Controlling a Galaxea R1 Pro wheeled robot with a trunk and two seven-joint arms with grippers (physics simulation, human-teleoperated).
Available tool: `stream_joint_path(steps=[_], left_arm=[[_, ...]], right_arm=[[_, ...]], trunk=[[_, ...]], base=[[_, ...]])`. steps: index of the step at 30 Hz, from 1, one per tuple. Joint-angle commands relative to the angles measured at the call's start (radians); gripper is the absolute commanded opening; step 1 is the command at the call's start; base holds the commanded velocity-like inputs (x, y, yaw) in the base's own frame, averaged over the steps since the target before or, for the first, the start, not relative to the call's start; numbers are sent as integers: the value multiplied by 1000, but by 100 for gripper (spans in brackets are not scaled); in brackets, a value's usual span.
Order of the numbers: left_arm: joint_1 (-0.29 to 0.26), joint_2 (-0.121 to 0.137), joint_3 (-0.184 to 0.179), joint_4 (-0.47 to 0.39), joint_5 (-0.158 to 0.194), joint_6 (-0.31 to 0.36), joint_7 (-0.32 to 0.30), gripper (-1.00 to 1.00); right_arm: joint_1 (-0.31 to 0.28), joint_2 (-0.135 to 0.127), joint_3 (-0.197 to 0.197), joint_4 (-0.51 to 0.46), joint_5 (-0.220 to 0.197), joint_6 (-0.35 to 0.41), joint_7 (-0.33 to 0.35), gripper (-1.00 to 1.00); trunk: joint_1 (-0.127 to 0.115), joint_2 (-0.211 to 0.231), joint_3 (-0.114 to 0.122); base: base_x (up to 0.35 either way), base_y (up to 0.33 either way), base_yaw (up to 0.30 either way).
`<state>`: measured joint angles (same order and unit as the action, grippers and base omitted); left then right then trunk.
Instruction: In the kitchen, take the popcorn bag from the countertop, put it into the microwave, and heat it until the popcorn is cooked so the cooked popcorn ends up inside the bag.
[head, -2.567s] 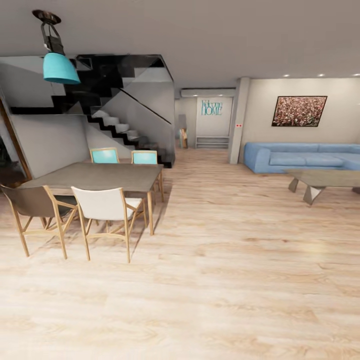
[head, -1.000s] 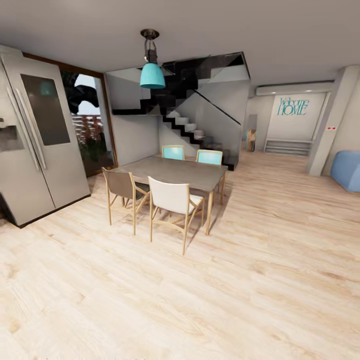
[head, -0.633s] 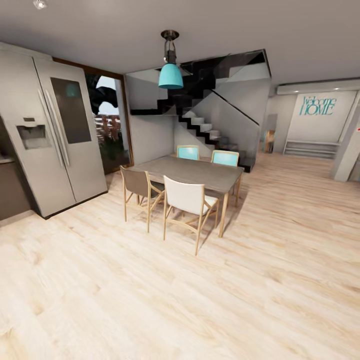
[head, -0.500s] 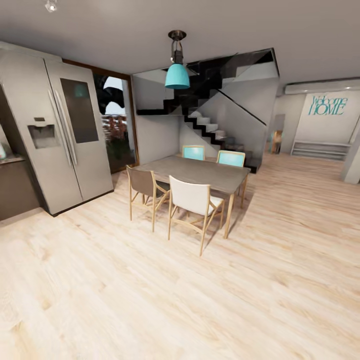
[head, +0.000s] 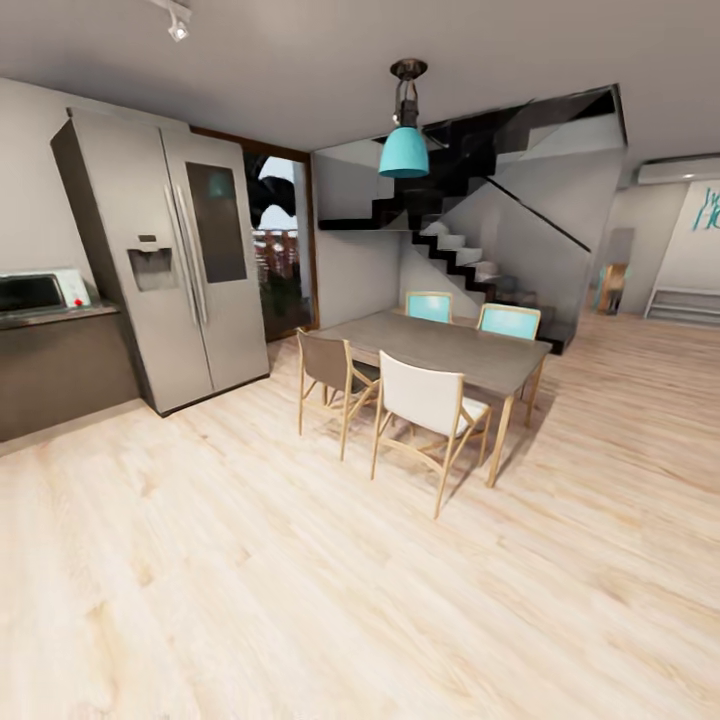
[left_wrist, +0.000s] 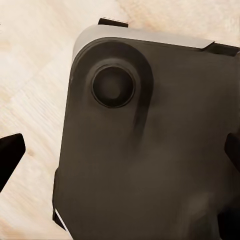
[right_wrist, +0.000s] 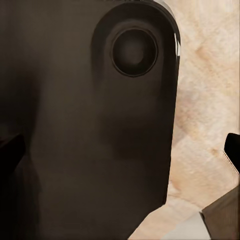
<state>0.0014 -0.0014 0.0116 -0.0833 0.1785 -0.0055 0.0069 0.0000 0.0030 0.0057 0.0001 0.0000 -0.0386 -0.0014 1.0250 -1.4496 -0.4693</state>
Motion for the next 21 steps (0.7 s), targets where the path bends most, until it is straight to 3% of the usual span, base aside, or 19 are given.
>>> stream_joint_path(steps=[1,11,21], left_arm=[[0,0,1,-1,6,-1,1,100],[0,-1,1,-1,6,0,1,100],[0,0,-1,9,10,5,1,100]], right_arm=[[0,0,0,0,0,-3,0,100],[0,0,0,0,0,-3,0,100],[0,-5,0,0,3,-4,0,100]], trunk=[[0,0,-1],[0,0,-1],[0,0,-1]], base=[[0,0,277],[25,0,274],[302,0,33]])
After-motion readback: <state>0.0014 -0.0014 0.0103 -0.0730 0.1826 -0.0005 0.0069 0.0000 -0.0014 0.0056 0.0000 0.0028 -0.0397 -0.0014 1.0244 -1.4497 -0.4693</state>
